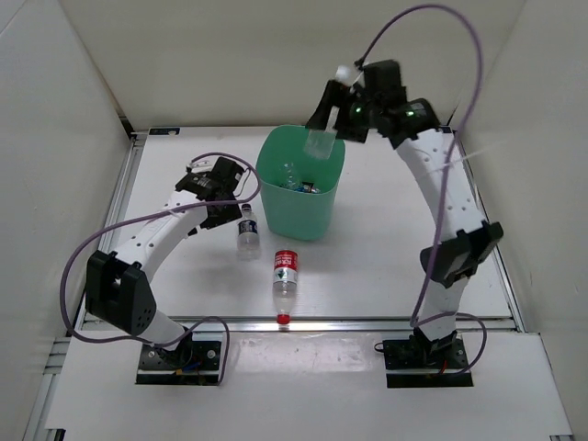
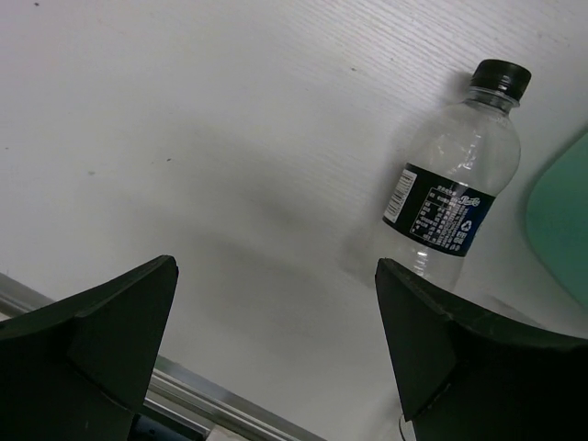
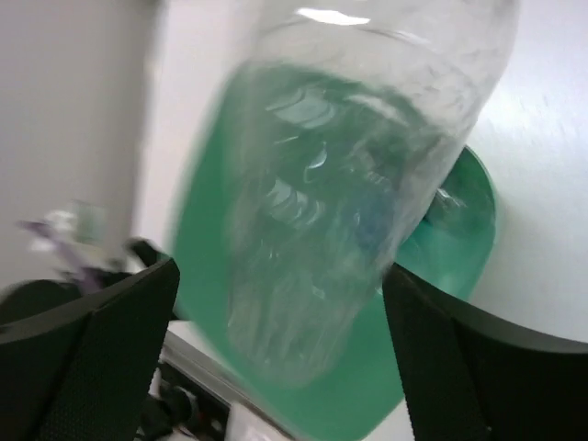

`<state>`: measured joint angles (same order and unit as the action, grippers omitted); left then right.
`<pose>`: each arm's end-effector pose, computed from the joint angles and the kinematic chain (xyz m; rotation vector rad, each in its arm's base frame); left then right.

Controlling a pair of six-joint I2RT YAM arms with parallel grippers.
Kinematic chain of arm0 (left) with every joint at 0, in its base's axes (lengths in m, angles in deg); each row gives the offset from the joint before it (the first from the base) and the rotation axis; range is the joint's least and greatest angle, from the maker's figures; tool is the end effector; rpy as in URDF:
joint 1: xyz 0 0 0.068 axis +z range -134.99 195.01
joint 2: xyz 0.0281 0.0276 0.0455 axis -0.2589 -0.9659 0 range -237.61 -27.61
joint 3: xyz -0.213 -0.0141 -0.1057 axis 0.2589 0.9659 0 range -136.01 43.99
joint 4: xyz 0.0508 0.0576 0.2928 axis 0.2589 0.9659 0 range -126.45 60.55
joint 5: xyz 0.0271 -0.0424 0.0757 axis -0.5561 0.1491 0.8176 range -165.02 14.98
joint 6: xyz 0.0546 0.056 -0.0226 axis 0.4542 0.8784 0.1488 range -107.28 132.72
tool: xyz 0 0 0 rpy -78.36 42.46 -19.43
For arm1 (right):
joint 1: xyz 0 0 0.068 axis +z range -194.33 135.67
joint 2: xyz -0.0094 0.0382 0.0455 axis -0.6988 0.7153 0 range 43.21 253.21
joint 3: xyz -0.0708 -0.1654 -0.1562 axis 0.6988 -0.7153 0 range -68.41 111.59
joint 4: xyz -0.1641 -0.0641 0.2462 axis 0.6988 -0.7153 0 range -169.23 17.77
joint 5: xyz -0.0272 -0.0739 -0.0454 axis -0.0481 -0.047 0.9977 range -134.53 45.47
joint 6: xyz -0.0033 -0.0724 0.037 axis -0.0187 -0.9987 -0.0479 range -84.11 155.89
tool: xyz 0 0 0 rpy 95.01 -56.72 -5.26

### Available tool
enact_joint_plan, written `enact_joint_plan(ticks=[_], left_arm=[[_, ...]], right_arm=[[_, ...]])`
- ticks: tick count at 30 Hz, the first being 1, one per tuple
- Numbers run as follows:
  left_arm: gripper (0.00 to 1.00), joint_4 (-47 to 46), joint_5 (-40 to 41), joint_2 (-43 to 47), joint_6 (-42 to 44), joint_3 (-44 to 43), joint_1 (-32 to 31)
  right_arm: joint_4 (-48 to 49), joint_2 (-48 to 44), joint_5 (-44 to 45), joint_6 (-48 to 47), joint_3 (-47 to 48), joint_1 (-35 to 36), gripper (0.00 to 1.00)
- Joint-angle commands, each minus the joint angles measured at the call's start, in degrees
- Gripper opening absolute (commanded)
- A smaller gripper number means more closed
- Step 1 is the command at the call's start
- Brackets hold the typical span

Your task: Put the plastic bottles in the bin

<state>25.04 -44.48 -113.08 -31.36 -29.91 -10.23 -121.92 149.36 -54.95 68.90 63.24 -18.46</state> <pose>0.3193 -0.1108 0.2128 -0.5255 2.5259 0.3605 0.3983 0.2074 0.4524 0.0071 2.0863 0.8277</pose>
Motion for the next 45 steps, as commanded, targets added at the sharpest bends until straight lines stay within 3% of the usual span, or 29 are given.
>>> enact_joint_plan(ticks=[1, 2, 9, 21, 22, 25, 28, 31, 33, 36, 41, 45], left_arm=[[1.0, -4.7, -3.3, -0.4, 1.6, -1.2, 0.3], [1.0, -5.8, -4.1, -0.4, 2.1, -0.7, 0.3], [1.0, -15.3, -14.7, -4.4, 3.8, 3.0, 0.3], [0.98, -20.9, -19.6, -18.8, 6.9, 2.5, 0.3], [0.93, -20.9, -19.6, -19.6, 6.9, 2.5, 0.3], [0.66, -20.9, -18.2, -19.0, 6.9, 3.0, 0.3], [0.57, -18.4, -15.4, -13.0, 4.6, 3.6, 0.3], [0.51, -10.5, -10.3, -5.5, 1.7, -2.8, 0.3], [0.52, -4.8, -7.4, -0.8, 0.5, -11.2, 0.3], [0.55, -4.2, -6.3, 3.1, 1.8, -21.6, -1.9], [0.58, -7.7, -12.8, -2.2, 6.8, -37.7, -6.0], [0.62, -8.5, -15.8, -10.2, 10.6, -43.8, -12.8]], right_arm=[[-3.9, 1.4, 2.1, -3.9, -5.4, 2.0, 0.95], [-4.5, 0.4, 3.3, -4.4, -6.2, 2.5, 1.0], [-3.3, -8.9, 5.2, -7.4, -15.0, -1.4, 1.0], [-4.5, -17.8, 3.5, -7.5, -23.0, -2.6, 1.0], [-4.5, -18.5, 3.5, -7.5, -23.6, -3.1, 1.0], [-4.5, -19.8, 3.5, -7.5, -25.0, -3.6, 1.0], [-4.5, -20.4, 3.5, -7.5, -26.2, -4.7, 1.0], [-4.5, -20.4, 3.5, -7.5, -26.9, -4.7, 1.0], [-4.0, -20.4, 2.8, -7.0, -27.4, -4.7, 1.0], [-3.5, -20.4, 2.0, -5.9, -28.7, -6.0, 1.0], [-3.0, -20.4, 0.8, -5.2, -29.8, -7.1, 1.0], [-2.4, -20.4, 0.8, -4.6, -31.3, -8.2, 1.0]])
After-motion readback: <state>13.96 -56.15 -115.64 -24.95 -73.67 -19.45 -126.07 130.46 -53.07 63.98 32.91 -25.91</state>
